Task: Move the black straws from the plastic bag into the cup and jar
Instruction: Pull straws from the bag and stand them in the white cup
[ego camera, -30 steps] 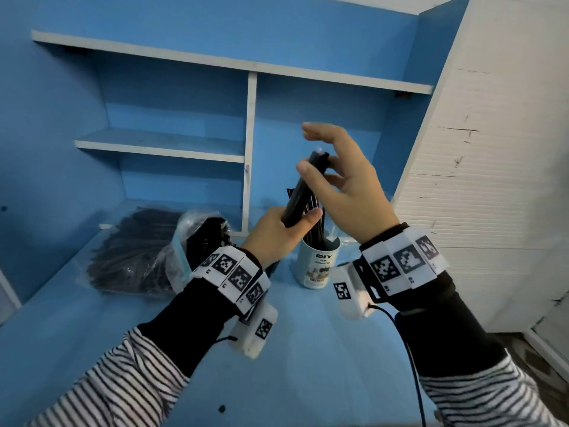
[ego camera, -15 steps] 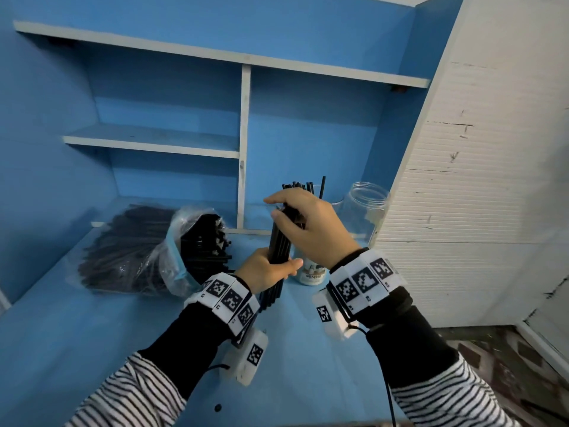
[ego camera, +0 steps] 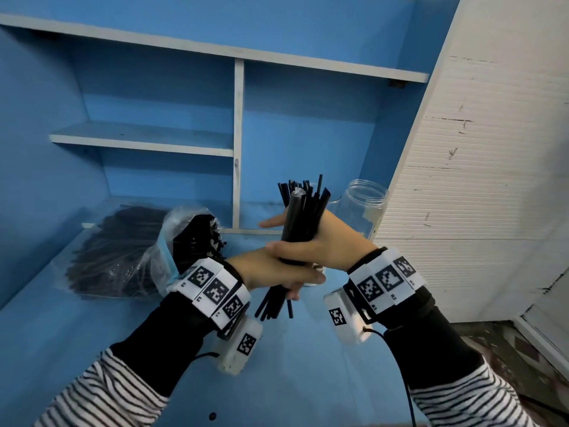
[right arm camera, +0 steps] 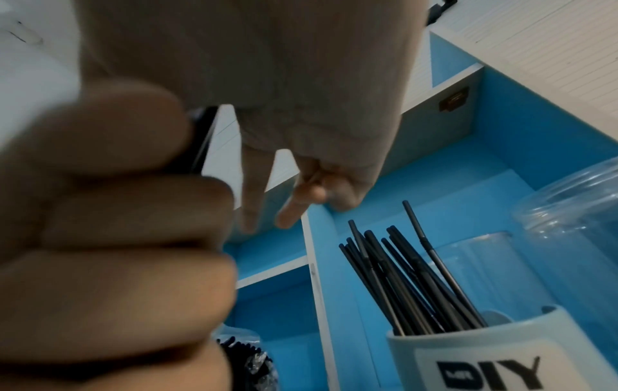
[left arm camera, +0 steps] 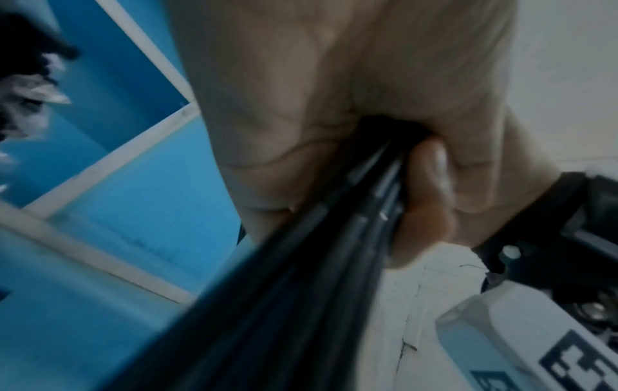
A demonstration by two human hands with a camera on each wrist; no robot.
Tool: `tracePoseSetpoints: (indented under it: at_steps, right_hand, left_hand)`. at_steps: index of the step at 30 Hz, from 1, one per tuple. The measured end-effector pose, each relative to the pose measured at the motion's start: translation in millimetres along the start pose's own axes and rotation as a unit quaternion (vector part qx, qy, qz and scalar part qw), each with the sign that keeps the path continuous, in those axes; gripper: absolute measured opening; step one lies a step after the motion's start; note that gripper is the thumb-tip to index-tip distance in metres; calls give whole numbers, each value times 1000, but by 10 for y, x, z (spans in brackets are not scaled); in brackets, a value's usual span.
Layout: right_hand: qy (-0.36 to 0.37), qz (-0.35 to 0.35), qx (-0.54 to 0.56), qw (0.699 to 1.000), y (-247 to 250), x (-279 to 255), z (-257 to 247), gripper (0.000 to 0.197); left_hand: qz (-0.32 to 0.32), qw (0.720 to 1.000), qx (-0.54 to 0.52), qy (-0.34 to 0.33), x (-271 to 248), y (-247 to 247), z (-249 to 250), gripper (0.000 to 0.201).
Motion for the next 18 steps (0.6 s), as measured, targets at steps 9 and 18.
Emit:
tracePoseSetpoints:
  at_steps: [9, 18]
  right_hand:
    - [21, 184, 0, 983, 689, 282, -139, 23]
    - [-36, 244, -90, 965, 889, 626, 174, 33]
  left_hand:
    - [226, 970, -55, -78, 298, 285, -3, 64]
    - [212, 975, -16, 58, 756, 171, -535, 121]
Point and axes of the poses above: each hand's wrist, its own x-axis towards the middle knuckle, its own y-axis out of the back of the hand, z = x × y, the point moved 6 cm from there along x, towards the middle knuckle, and after that the axes turned 14 degrees about z, right-handed, at the moved point
